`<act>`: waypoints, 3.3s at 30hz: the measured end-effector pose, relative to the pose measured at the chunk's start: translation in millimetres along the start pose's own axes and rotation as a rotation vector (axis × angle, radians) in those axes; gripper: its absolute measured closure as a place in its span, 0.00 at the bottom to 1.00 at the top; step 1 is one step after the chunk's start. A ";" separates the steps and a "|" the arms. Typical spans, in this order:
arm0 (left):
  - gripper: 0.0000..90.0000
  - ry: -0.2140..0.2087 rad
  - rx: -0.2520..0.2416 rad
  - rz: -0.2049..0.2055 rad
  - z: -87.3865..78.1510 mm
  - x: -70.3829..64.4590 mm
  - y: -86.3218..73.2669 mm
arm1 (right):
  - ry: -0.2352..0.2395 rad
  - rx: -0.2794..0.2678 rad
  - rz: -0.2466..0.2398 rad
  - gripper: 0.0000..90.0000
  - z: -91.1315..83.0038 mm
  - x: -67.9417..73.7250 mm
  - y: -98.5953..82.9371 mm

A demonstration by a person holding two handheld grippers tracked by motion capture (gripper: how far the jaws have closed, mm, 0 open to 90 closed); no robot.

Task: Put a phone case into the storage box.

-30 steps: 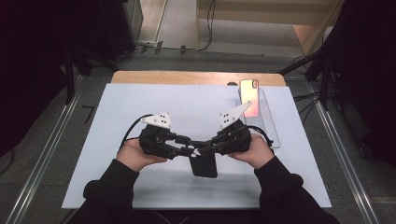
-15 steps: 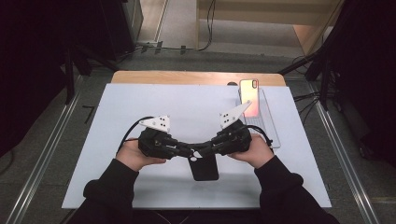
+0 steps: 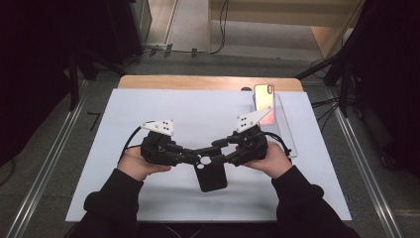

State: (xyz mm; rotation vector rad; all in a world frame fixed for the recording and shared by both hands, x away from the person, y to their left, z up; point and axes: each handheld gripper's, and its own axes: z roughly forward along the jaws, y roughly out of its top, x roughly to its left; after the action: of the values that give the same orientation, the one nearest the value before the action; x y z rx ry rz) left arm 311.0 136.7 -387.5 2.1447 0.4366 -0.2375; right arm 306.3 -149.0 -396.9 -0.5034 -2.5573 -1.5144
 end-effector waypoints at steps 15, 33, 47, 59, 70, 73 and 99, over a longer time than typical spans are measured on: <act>0.85 0.188 -0.003 -0.175 -12.0 2.9 5.1 | -0.168 -0.096 0.108 0.23 6.6 -4.0 -6.9; 0.85 0.340 -0.043 -0.309 -16.6 -4.1 13.1 | -0.380 -0.066 0.186 0.00 27.6 9.0 -6.9; 0.85 0.348 -0.050 -0.352 -9.6 -11.8 17.8 | -0.471 -0.074 0.222 0.00 58.1 24.0 -4.8; 0.85 0.330 -0.041 -0.347 2.7 -19.9 21.2 | -0.509 -0.069 0.229 0.00 70.2 23.8 -3.5; 0.84 0.327 -0.034 -0.333 4.4 -21.8 21.2 | -0.520 -0.065 0.217 0.15 70.9 24.3 -4.8; 0.81 0.319 -0.038 -0.327 2.0 -21.8 22.3 | -0.515 -0.067 0.213 0.16 70.5 24.8 -4.3; 0.38 0.264 -0.048 -0.217 -11.9 -7.9 -1.5 | -0.511 -0.116 0.283 0.16 17.8 -0.4 -5.5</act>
State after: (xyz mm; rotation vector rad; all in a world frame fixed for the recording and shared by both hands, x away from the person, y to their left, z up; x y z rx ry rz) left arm 303.3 145.5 -379.3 2.0890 0.8210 -0.0635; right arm 305.9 -136.0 -410.3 -1.3600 -2.5834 -1.5920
